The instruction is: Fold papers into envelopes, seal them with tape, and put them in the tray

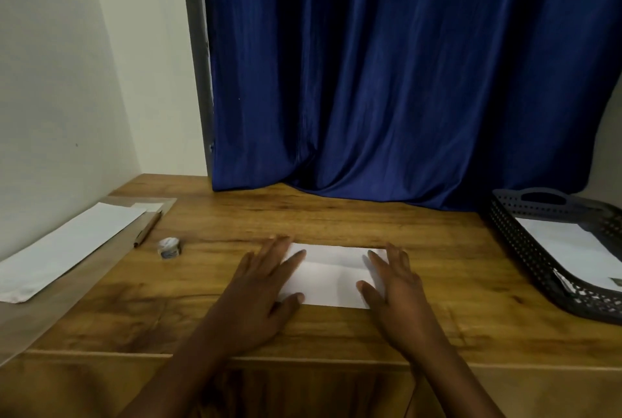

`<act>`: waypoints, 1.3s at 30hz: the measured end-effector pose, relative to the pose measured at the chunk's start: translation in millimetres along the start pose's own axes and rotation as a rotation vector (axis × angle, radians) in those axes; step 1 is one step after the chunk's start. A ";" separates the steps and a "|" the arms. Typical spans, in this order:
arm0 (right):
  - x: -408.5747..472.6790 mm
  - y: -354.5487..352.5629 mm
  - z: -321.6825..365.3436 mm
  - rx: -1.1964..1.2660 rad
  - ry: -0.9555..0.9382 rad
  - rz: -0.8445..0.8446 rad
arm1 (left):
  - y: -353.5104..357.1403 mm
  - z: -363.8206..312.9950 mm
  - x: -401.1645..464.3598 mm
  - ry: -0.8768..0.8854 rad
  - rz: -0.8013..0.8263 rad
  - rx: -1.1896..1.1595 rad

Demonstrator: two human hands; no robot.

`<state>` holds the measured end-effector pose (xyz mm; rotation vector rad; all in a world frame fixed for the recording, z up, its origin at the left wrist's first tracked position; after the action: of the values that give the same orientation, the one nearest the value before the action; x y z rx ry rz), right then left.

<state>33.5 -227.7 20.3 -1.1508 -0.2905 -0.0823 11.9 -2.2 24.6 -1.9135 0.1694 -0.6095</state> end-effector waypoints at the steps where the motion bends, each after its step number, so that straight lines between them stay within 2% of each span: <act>1: 0.4 5.7 3.9 -0.070 -0.020 0.064 | 3.3 -2.8 1.0 0.004 0.057 0.034; 4: -1.9 15.6 13.2 -0.190 -0.067 0.189 | 10.7 -2.6 3.1 -0.020 0.187 0.088; 9: -4.1 18.5 15.6 -0.272 -0.102 0.215 | 18.6 -1.4 2.0 -0.032 0.288 0.129; 12: -3.5 16.9 17.6 -0.285 -0.097 0.214 | 20.9 -1.0 2.4 -0.041 0.313 0.142; 17: -5.9 5.1 37.2 -0.347 -0.157 0.109 | 20.3 -2.4 2.8 -0.045 0.330 0.128; 22: -9.5 36.3 78.9 -0.247 -0.339 0.261 | 20.1 -0.8 3.4 -0.013 0.304 0.112; 29: -7.5 40.6 56.5 -0.229 -0.282 0.360 | 20.7 1.9 3.5 -0.034 0.293 0.096; 34: -3.8 23.0 5.5 -0.286 -0.131 0.310 | 20.1 0.5 3.6 -0.054 0.309 0.076; 39: -6.9 18.0 3.1 -0.297 -0.120 0.258 | 20.4 2.0 3.3 -0.065 0.305 0.076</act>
<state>30.2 -218.2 3.6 -1.4820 -0.2384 0.1768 18.9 -10.4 6.9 -1.7857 0.3833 -0.3434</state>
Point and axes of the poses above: each hand's wrist, its own x-axis towards the middle knuckle, its own y-axis out of the palm, z = x × y, the point moved 8 cm from there along x, towards the middle knuckle, and after that the axes turned 5 degrees about -x, right-handed, at the moved point
